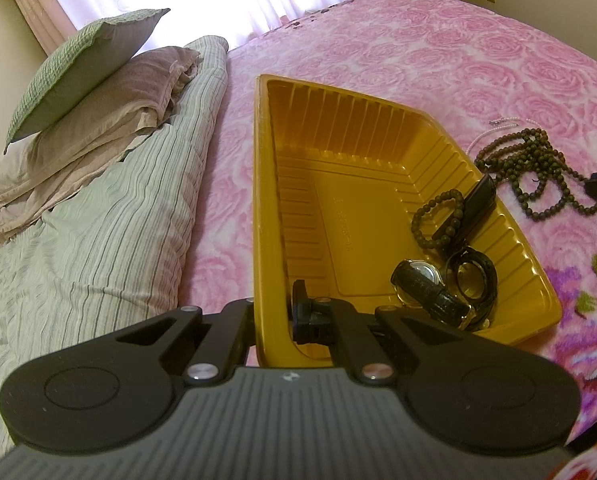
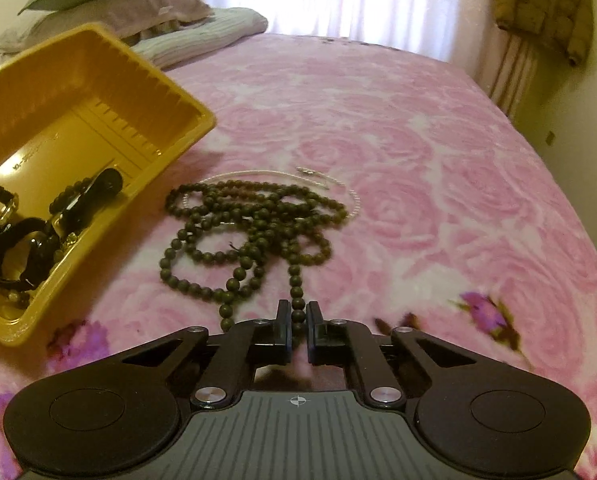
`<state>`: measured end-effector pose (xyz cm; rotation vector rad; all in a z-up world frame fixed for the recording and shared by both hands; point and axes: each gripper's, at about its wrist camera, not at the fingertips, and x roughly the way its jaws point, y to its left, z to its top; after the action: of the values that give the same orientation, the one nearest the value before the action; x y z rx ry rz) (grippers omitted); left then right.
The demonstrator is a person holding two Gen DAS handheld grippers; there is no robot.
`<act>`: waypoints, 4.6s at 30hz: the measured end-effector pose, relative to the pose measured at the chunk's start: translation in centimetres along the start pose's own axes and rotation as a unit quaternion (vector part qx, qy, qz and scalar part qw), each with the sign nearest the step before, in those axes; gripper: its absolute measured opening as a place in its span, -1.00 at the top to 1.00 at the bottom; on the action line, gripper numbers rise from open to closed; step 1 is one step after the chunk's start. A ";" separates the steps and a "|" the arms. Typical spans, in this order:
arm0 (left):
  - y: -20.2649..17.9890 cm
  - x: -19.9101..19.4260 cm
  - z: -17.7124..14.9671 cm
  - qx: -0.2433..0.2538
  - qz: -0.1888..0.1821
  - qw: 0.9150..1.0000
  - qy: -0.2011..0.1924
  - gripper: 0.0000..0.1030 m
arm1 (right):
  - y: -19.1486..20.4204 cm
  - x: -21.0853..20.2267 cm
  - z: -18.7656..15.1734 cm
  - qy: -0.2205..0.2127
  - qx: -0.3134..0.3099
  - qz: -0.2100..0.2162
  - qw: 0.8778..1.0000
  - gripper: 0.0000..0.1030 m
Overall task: Organize jewelry
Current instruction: 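Reach the right tool to the long dark bead necklace and grasp it, then lift the bead necklace high with the right tool, raising it off the bed, then lower the necklace into the tray and open the right tool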
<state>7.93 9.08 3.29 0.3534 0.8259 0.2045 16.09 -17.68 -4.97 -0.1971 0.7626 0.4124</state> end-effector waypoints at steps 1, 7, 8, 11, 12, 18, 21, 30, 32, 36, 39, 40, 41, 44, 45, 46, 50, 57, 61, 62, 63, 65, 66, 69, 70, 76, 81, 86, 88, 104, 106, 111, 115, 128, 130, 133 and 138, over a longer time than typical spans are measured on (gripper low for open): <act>0.0 0.0 0.0 0.000 0.000 1.000 0.000 0.95 | -0.3 -0.5 -0.1 -0.002 0.005 -0.005 1.000 0.87; 0.0 0.0 -0.1 0.001 0.001 1.000 -0.002 0.95 | -3.4 -3.5 -0.7 -0.016 0.037 -0.046 0.998 0.87; 0.0 0.0 -0.1 0.001 0.000 1.000 -0.002 0.95 | -3.9 -3.8 -0.8 -0.015 0.041 -0.053 0.998 0.87; -0.1 0.0 -0.1 0.001 0.001 1.000 -0.002 0.95 | -5.4 -3.8 -1.4 -0.003 0.057 -0.055 0.997 0.87; -0.1 -0.1 -0.1 0.001 0.001 1.000 -0.003 0.95 | -5.6 -3.8 -1.7 0.000 0.058 -0.057 0.997 0.87; -0.1 -0.2 -0.1 0.002 0.001 1.000 -0.002 0.95 | -5.5 -3.2 -2.8 0.001 0.049 -0.058 0.997 0.87; -0.1 -0.2 -0.1 0.002 0.001 1.000 -0.002 0.95 | -5.3 -2.9 -3.3 -0.003 0.027 -0.058 0.998 0.86; -0.1 -0.2 -0.1 0.001 0.002 1.000 -0.001 0.95 | -5.6 -1.6 -2.9 0.001 -0.015 -0.042 0.999 0.76; -0.1 -0.2 -0.1 0.001 0.003 1.000 -0.001 0.95 | -5.8 -1.4 -2.8 0.003 -0.016 -0.039 0.999 0.77; -0.1 -0.1 -0.1 0.001 0.003 1.000 -0.001 0.95 | -5.8 -1.7 -2.6 0.011 0.002 -0.040 0.999 0.84; -0.1 -0.1 -0.2 0.002 0.002 1.000 -0.001 0.95 | -6.0 -2.5 -2.4 0.013 0.016 -0.039 0.999 0.87; -0.1 -0.1 -0.2 0.002 0.002 1.000 -0.001 0.95 | -6.1 -2.9 -2.2 0.012 0.016 -0.040 0.999 0.87; -0.1 -0.1 -0.2 0.002 0.002 1.000 -0.001 0.95 | -6.2 -3.5 -2.0 0.007 0.016 -0.041 0.999 0.87; -0.1 -0.1 -0.2 0.002 0.002 1.000 -0.001 0.95 | -6.5 -5.5 -0.7 -0.015 0.004 -0.045 0.999 0.87; -0.1 -0.1 -0.2 0.002 0.002 1.000 -0.001 0.95 | -6.6 -6.3 -0.1 -0.025 -0.001 -0.048 0.999 0.87; -0.1 -0.1 -0.2 0.003 0.002 1.000 -0.001 0.95 | -6.7 -7.1 0.5 -0.034 -0.007 -0.051 0.998 0.87; -0.1 -0.1 -0.2 0.003 0.002 1.000 -0.001 0.95 | -6.9 -10.5 3.4 -0.081 -0.036 -0.063 0.994 0.87; -0.2 -0.2 0.0 0.005 0.001 1.000 -0.001 0.95 | -6.3 -15.6 8.3 -0.147 -0.120 -0.087 0.978 0.87; -0.1 -0.2 0.0 0.006 0.000 1.000 -0.002 0.95 | -6.2 -17.5 10.6 -0.165 -0.172 -0.108 0.965 0.87; -0.1 -0.2 0.0 0.006 0.000 1.000 -0.002 0.95 | -6.3 -18.0 11.1 -0.169 -0.182 -0.115 0.962 0.87; -0.1 -0.1 -0.1 0.007 0.000 1.000 -0.001 0.95 | -6.3 -18.4 11.7 -0.174 -0.192 -0.124 0.958 0.87; -0.1 -0.1 -0.1 0.007 0.000 1.000 -0.002 0.94 | -6.4 -19.5 12.7 -0.188 -0.210 -0.143 0.949 0.87; -0.1 -0.1 -0.1 0.007 0.000 1.000 -0.002 0.94 | -6.4 -19.9 13.2 -0.194 -0.215 -0.148 0.946 0.87; -0.1 -0.2 0.0 0.011 -0.001 1.000 -0.003 0.94 | -6.3 -21.3 14.9 -0.212 -0.230 -0.156 0.937 0.87; -0.2 -0.2 0.0 0.012 -0.001 1.000 -0.003 0.94 | -6.2 -21.8 15.4 -0.217 -0.236 -0.155 0.934 0.87; -0.1 -0.2 0.0 0.013 -0.001 1.000 -0.003 0.94 | -4.3 -23.6 18.1 -0.237 -0.282 -0.154 0.917 0.87; -0.2 -0.2 0.0 0.013 -0.001 1.000 -0.003 0.94 | -2.7 -24.6 20.2 -0.254 -0.312 -0.151 0.903 0.87; -0.2 -0.2 0.0 0.013 -0.002 1.000 -0.004 0.94 | -1.1 -25.2 21.7 -0.264 -0.331 -0.135 0.896 0.87; -0.2 -0.2 0.0 0.012 -0.002 1.000 -0.004 0.94 | -0.3 -25.0 22.3 -0.267 -0.341 -0.131 0.892 0.87; 0.3 0.0 -0.2 0.008 -0.011 1.000 -0.008 0.94 | 7.5 -23.2 27.6 -0.293 -0.382 -0.063 0.875 0.87; 0.3 0.0 -0.2 0.008 -0.012 1.000 -0.008 0.94 | 8.7 -22.6 27.9 -0.291 -0.392 -0.052 0.871 0.87; 0.4 0.0 -0.2 0.009 -0.013 1.000 -0.009 0.93 | 11.1 -20.3 28.1 -0.277 -0.413 -0.032 0.867 0.87; 0.5 -0.1 -0.3 0.008 -0.014 1.000 -0.011 0.93 | 12.7 -18.1 27.5 -0.258 -0.422 -0.010 0.869 0.87; 0.6 -0.1 -0.3 0.003 -0.017 1.000 -0.011 0.93 | 16.2 -10.1 25.0 -0.155 -0.428 0.081 0.887 0.87; 0.7 -0.1 -0.3 0.002 -0.018 1.000 -0.011 0.93 | 16.3 -9.2 24.3 -0.143 -0.433 0.082 0.886 0.87; 0.7 -0.1 -0.3 0.001 -0.018 1.000 -0.011 0.93 | 16.5 -7.9 23.5 -0.127 -0.436 0.087 0.886 0.87; 0.7 -0.1 -0.3 -0.001 -0.019 1.000 -0.011 0.93 | 16.6 -6.5 22.6 -0.111 -0.437 0.090 0.888 0.87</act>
<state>7.60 9.79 3.45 0.3379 0.8096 0.1656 18.96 2.61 15.27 -0.9143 0.3221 0.9275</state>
